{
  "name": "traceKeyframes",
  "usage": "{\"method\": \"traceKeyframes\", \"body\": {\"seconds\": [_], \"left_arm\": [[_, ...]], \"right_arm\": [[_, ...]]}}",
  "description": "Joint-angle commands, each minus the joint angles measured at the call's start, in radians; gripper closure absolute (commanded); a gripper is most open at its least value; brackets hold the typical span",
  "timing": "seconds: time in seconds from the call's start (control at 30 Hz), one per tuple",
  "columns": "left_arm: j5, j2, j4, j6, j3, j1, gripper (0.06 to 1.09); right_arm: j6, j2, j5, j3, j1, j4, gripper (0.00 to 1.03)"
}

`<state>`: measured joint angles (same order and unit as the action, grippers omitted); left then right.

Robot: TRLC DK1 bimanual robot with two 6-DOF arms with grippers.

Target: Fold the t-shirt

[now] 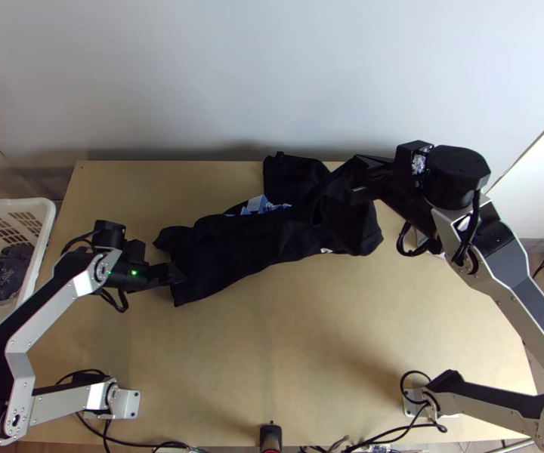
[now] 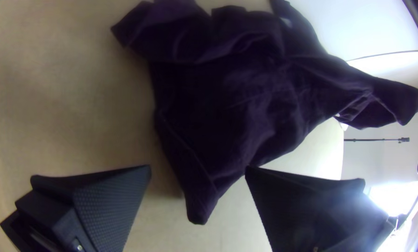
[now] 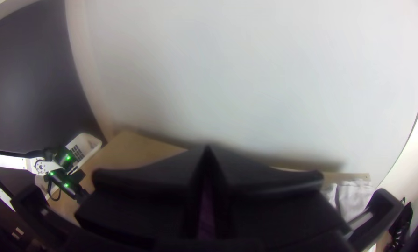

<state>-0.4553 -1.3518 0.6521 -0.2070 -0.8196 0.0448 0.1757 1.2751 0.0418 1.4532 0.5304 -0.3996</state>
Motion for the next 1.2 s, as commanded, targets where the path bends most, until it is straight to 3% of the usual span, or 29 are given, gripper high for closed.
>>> {"method": "traceKeyframes", "body": {"seconds": [0.0, 0.3, 0.43, 0.47, 0.5, 0.57, 0.6, 0.93, 1.17], "left_arm": [[0.049, -0.027, -0.155, -0.114, 0.051, 0.029, 0.11], [0.087, -0.138, -0.284, -0.224, 0.051, 0.053, 0.11], [0.096, -0.144, -0.287, -0.238, 0.025, 0.061, 0.21], [0.096, -0.141, -0.284, -0.239, 0.022, 0.066, 0.30], [0.098, -0.138, -0.282, -0.247, 0.020, 0.070, 0.48], [0.101, -0.135, -0.289, -0.281, 0.019, 0.072, 0.97], [0.101, -0.138, -0.282, -0.295, 0.014, 0.072, 1.05], [0.104, 0.042, -0.177, -0.281, -0.050, -0.013, 1.05], [0.104, 0.125, -0.049, -0.229, -0.211, -0.069, 1.05]], "right_arm": [[-0.002, -0.005, 0.006, 0.021, -0.003, -0.016, 0.96], [-0.001, -0.006, 0.010, 0.018, -0.006, -0.021, 0.96], [-0.002, -0.008, 0.017, 0.013, -0.012, -0.025, 0.96], [-0.002, -0.010, 0.018, 0.009, -0.015, -0.025, 0.96], [-0.002, -0.011, 0.018, 0.006, -0.018, -0.025, 0.96], [-0.002, -0.013, 0.018, 0.001, -0.020, -0.025, 0.96], [-0.002, -0.013, 0.018, 0.001, -0.018, -0.025, 0.96], [-0.001, -0.013, 0.024, -0.001, -0.021, -0.024, 0.95], [-0.001, -0.013, 0.024, 0.003, -0.026, -0.018, 0.96]]}}
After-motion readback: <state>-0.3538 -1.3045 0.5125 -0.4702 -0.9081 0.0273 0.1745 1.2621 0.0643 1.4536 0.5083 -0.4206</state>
